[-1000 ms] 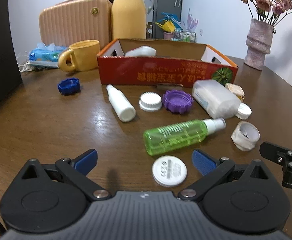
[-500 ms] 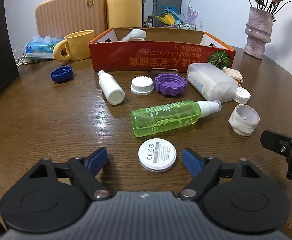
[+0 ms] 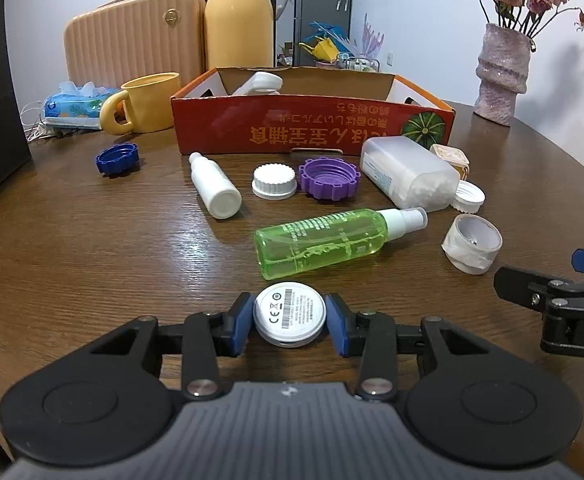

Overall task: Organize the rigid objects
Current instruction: 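Grasp the white tape-like ring with the right tool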

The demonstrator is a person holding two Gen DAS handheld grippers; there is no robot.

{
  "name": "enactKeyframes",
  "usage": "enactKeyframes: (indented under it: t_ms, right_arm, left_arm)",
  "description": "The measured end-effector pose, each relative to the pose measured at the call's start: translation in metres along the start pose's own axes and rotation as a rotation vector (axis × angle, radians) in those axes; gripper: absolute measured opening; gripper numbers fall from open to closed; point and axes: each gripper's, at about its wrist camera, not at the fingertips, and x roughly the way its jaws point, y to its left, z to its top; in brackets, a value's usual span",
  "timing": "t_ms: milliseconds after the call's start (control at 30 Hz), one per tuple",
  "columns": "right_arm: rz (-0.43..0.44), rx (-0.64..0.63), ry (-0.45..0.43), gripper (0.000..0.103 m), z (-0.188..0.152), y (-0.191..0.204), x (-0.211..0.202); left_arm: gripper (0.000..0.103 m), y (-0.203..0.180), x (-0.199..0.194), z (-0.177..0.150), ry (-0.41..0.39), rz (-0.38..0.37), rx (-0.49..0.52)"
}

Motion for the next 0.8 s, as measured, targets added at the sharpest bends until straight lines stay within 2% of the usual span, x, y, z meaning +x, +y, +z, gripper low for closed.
enactKeyframes:
  t_ms: [800]
  right_arm:
    - [-0.025, -0.008, 0.03, 0.1, 0.014, 0.012, 0.029]
  left_arm:
    - [0.04, 0.037, -0.017, 0.021, -0.093, 0.008, -0.03]
